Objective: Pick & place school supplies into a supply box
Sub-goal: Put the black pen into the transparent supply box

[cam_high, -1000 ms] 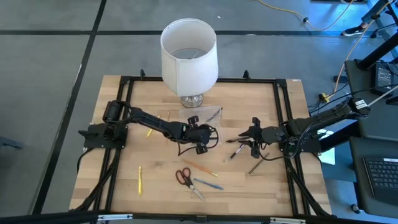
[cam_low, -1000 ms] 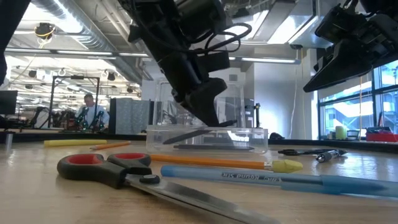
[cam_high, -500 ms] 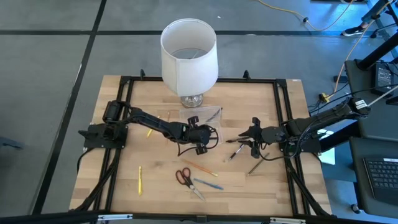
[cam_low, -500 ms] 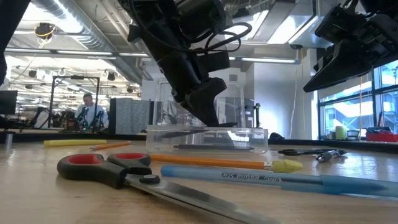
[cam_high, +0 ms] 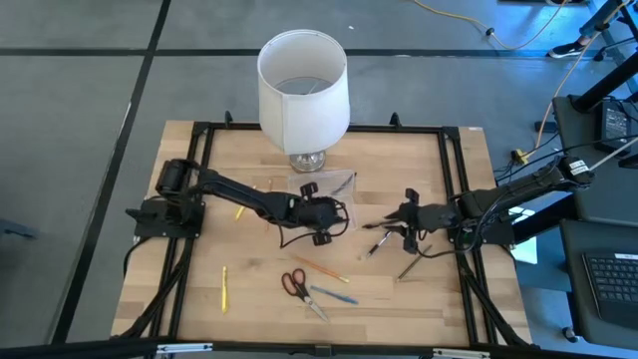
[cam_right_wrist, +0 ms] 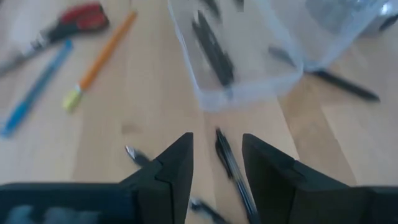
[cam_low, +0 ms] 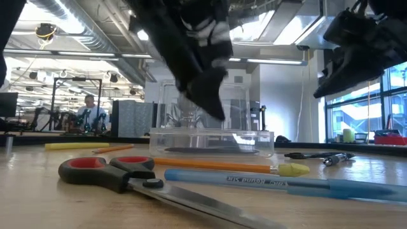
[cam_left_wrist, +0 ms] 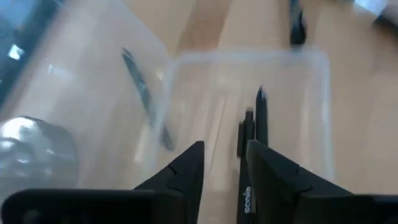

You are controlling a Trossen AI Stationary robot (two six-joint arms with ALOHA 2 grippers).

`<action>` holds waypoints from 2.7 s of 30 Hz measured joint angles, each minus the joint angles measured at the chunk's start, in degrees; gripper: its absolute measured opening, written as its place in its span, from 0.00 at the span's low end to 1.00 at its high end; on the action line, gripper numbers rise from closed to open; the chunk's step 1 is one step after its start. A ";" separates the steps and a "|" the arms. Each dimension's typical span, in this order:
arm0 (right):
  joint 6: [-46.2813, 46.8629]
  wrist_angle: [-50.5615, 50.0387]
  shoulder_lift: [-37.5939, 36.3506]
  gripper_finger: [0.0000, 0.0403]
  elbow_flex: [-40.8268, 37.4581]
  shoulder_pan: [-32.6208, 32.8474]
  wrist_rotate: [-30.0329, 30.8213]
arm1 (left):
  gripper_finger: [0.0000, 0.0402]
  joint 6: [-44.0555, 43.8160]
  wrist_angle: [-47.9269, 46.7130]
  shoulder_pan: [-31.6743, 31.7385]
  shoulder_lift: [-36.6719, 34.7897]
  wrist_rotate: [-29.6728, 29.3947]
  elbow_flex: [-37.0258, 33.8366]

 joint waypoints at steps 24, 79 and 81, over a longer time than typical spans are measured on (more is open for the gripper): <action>-2.10 -8.67 1.03 0.35 -0.04 -4.73 -2.35 | 0.29 6.90 39.49 -4.08 -39.23 2.86 -38.51; -12.34 -3.64 23.06 0.12 0.19 -17.20 -16.45 | 0.30 8.41 47.90 -2.97 -42.74 1.40 -47.50; -12.31 -3.81 23.08 0.12 0.28 -17.14 -16.37 | 0.30 8.41 47.90 -2.97 -42.73 1.41 -47.50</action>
